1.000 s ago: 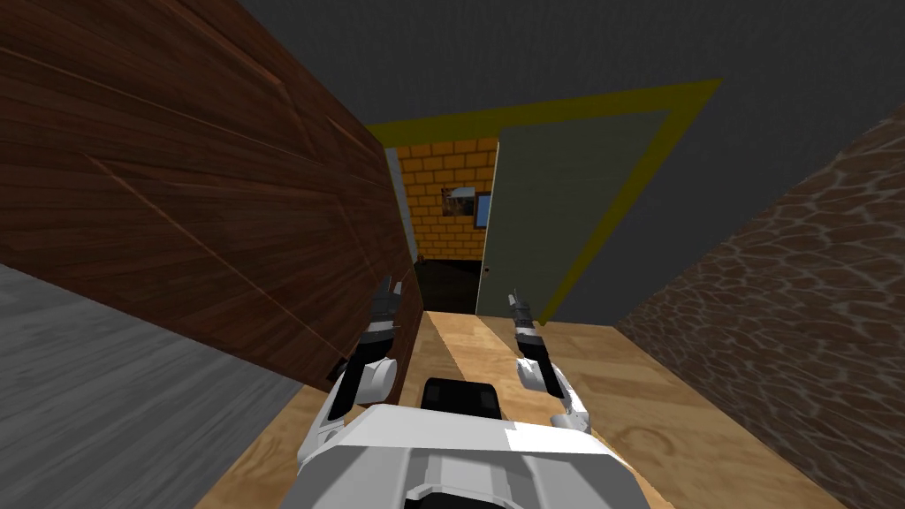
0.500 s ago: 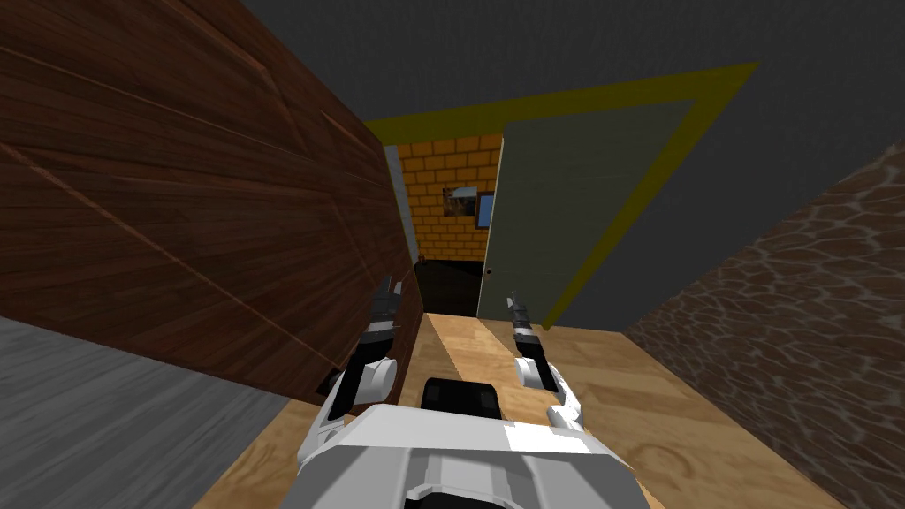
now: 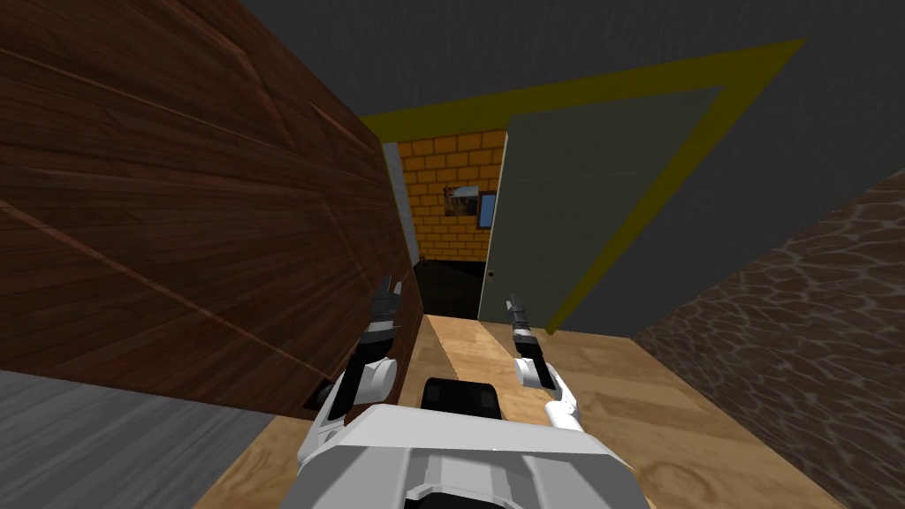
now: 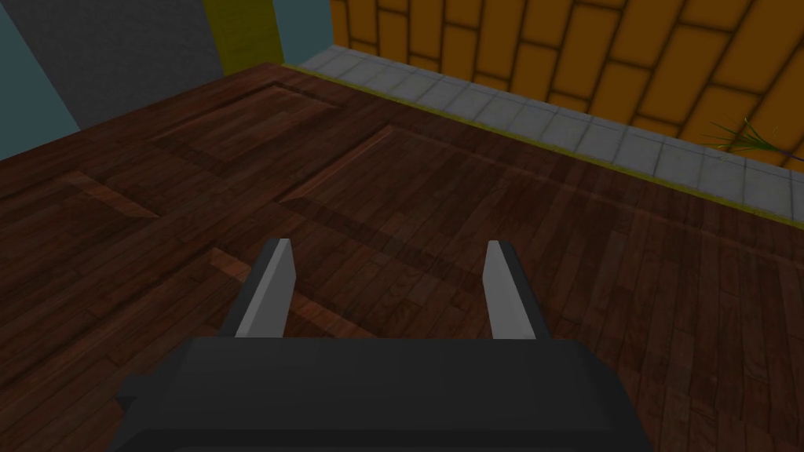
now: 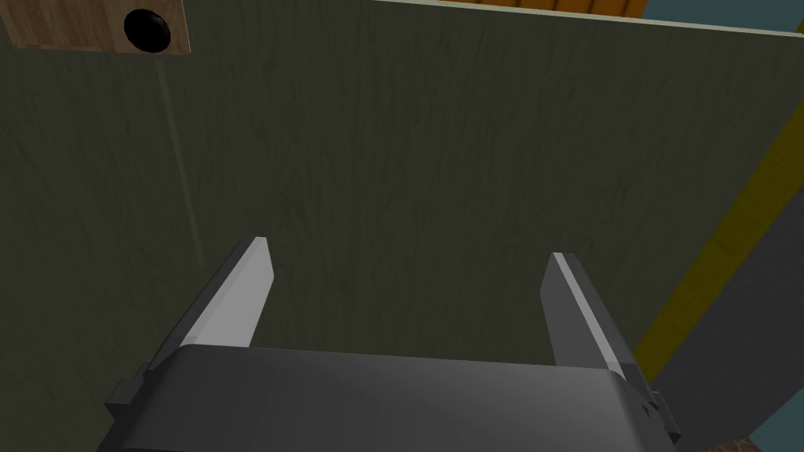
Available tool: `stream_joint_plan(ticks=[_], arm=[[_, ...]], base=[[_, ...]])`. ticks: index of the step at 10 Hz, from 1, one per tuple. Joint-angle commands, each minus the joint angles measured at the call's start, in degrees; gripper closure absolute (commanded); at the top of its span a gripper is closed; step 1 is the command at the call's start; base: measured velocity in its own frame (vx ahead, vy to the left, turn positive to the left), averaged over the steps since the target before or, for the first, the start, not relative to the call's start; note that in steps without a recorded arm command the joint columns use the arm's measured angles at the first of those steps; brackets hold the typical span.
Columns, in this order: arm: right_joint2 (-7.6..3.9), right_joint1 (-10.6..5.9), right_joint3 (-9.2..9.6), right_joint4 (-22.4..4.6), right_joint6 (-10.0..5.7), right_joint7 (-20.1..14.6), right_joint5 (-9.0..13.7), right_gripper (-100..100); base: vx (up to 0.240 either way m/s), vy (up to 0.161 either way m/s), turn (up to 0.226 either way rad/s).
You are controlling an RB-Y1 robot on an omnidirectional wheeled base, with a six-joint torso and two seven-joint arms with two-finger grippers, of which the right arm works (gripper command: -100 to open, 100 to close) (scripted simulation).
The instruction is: Pull the door open
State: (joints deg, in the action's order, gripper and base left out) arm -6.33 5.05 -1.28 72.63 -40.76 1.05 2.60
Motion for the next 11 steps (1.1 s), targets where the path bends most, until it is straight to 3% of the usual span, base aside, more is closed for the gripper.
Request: stream_joint_plan(ticks=[1,2,7,8,11], arm=[[-0.1,-1.22,-0.2,-2.9,-0.6,-0.2,0.2,-100],[-0.1,-1.22,-0.2,-3.2,-0.6,-0.2,0.2,-100],[-0.67,-4.86,-0.84,-11.7,-2.2,-1.1,1.1,-100],[-0.67,-4.86,-0.84,-12.1,-2.2,-1.1,1.1,-100],[-1.03,-7.45,-1.29,-17.7,-3.33,-1.8,1.7,-100]], base=[[0.053,-0.008,0.021],[0.043,-0.006,0.012],[0.066,-0.009,0.026],[0.065,-0.013,0.014],[0.082,-0.008,0.027]])
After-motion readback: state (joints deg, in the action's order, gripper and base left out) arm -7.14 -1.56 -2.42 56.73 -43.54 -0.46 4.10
